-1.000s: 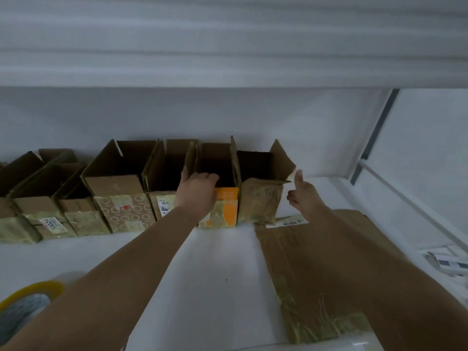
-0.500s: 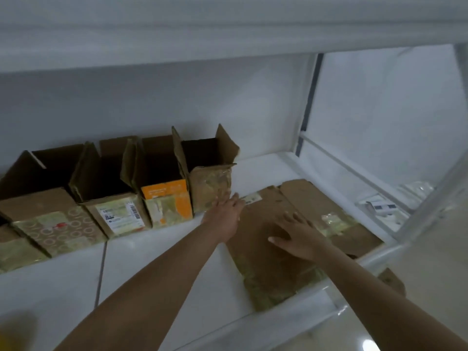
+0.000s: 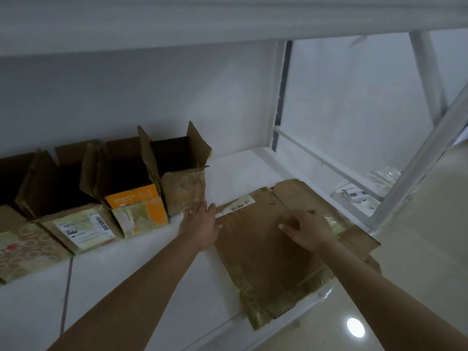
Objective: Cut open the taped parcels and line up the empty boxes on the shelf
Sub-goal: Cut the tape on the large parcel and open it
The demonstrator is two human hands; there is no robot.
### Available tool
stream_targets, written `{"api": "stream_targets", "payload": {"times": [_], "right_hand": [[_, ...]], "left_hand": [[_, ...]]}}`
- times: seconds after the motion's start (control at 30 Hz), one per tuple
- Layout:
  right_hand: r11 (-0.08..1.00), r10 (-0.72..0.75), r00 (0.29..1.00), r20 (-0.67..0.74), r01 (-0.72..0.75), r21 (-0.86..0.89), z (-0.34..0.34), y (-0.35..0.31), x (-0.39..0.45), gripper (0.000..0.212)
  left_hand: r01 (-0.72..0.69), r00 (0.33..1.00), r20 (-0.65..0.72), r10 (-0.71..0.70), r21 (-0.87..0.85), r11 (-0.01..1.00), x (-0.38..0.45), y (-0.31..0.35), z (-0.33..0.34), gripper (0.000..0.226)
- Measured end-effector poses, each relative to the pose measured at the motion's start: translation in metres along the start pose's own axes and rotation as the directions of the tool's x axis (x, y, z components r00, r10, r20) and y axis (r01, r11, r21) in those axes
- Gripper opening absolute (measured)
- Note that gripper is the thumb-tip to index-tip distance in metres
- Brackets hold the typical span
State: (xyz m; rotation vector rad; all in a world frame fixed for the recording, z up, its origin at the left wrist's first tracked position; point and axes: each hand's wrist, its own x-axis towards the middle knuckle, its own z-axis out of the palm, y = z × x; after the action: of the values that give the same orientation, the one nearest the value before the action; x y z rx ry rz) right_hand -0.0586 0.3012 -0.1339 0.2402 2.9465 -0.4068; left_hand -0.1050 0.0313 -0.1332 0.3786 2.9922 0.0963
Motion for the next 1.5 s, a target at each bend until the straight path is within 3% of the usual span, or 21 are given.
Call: {"api": "stream_targets", "payload": {"times": [0.1,0.2,0.33,0.5,0.6,0.7,0.83,1.0,1.17,1.27,1.5], "right_hand": [[0.989,0.140,0.990,-0.005,-0.140,-0.054,-0.002,0.022,0.016,0.076],[0.962,0.272,0.962,-0.009,-0.273,-0.030,0.001,0.038,0.025,0.080],[0.941,0.336,0.942,-0.022,-0.336,-0.042,0.005,0.045,0.028,0.084],[0.900,0.431,0.896,-0.107,-0.436,-0.024,0.010,0.040,0.025,0.093],[0.877,0.474,0.868,-0.144,-0.481,-0.011,0.013,0.036,0.016,0.089],[0.865,0.500,0.854,-0.143,-0.499,0.051,0.017,0.031,0.006,0.089],[0.789,0.595,0.799,-0.084,-0.561,0.251,0.019,0.027,-0.016,0.088],[0.685,0.610,0.792,-0.029,-0.509,0.521,0.025,0.020,-0.054,0.082],[0.640,0.674,0.724,-0.149,-0.471,0.607,0.049,-0.010,-0.111,0.090],[0.606,0.702,0.688,-0.183,-0.441,0.662,0.062,-0.044,-0.151,0.081],[0.631,0.597,0.716,-0.361,-0.142,0.762,0.048,-0.155,-0.229,0.055]], "left_hand": [[0.070,0.996,0.060,-0.068,-0.039,0.997,-0.018,0.015,0.012,0.090],[0.123,0.978,0.176,-0.115,-0.033,0.992,-0.031,0.024,0.024,0.115],[0.107,0.957,0.273,-0.103,0.002,0.994,-0.043,0.013,0.028,0.107],[0.172,0.956,0.244,-0.160,-0.025,0.985,-0.053,-0.015,0.026,0.113],[0.242,0.952,0.234,-0.199,-0.176,0.954,-0.061,-0.026,0.034,0.099],[0.194,0.978,0.164,-0.131,-0.473,0.859,-0.068,-0.024,0.038,0.077],[0.264,0.953,0.079,-0.292,-0.690,0.674,-0.082,-0.020,0.024,0.029],[0.273,0.929,0.117,-0.352,-0.858,0.435,-0.108,-0.032,0.014,0.030],[0.201,0.954,0.083,-0.288,-0.891,0.407,-0.150,-0.070,0.004,0.030],[0.148,0.964,0.057,-0.261,-0.928,0.342,-0.181,-0.103,-0.009,0.031],[-0.058,0.954,-0.132,-0.268,-0.962,0.269,-0.246,-0.193,-0.061,0.031]]}}
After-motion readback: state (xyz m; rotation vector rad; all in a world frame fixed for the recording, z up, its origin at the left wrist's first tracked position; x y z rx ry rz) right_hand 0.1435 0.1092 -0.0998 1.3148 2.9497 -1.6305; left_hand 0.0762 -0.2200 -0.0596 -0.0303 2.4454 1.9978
